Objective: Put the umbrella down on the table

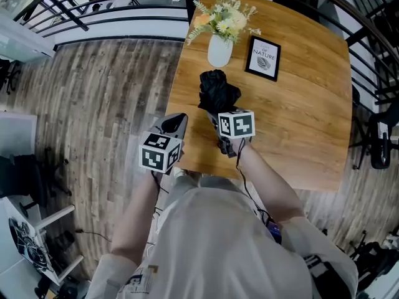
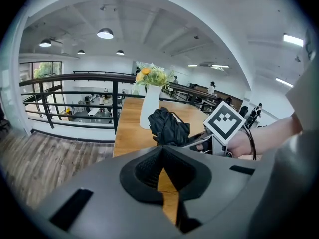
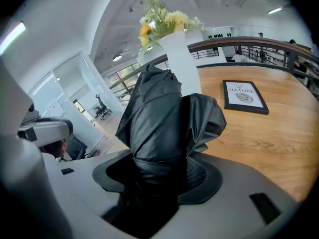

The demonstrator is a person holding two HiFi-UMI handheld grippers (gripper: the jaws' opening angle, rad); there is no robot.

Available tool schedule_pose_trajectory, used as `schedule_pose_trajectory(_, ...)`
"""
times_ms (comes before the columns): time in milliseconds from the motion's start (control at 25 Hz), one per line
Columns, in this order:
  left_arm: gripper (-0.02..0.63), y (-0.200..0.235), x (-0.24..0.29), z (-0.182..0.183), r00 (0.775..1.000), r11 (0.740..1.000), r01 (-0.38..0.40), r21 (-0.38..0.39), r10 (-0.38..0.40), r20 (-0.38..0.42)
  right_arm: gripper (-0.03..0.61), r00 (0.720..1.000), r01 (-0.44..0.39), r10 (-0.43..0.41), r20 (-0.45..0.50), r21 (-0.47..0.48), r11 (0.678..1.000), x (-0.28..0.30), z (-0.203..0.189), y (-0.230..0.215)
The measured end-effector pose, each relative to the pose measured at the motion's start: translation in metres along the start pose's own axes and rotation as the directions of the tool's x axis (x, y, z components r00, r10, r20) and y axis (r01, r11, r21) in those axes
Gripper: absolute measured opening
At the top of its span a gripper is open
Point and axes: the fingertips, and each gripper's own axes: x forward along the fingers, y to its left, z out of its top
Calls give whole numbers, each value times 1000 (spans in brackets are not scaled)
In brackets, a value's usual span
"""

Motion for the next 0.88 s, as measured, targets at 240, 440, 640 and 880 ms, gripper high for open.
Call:
schedule_pose_trajectory(240, 17, -2, 14, -29, 998, 999, 15, -46, -18, -56, 282, 994, 38, -39, -100, -6, 999, 23, -32, -14)
schedule_pose_trajectory(440, 17, -3, 17, -49, 995, 997, 23, -71, -30, -98, 284, 984, 57, -57, -166, -3, 998, 34, -53, -25)
schedule_pose_trajectory(640, 17, -2, 19, -54, 992, 996, 31, -79, -41, -118, 293, 982, 64, -63, -176, 0, 998, 40, -59, -27)
schedule_pose_trajectory(880, 17, 0, 17, -47, 994, 996, 49, -74, -56, -94, 307, 981, 66, -71, -183, -31, 997, 33, -56, -27)
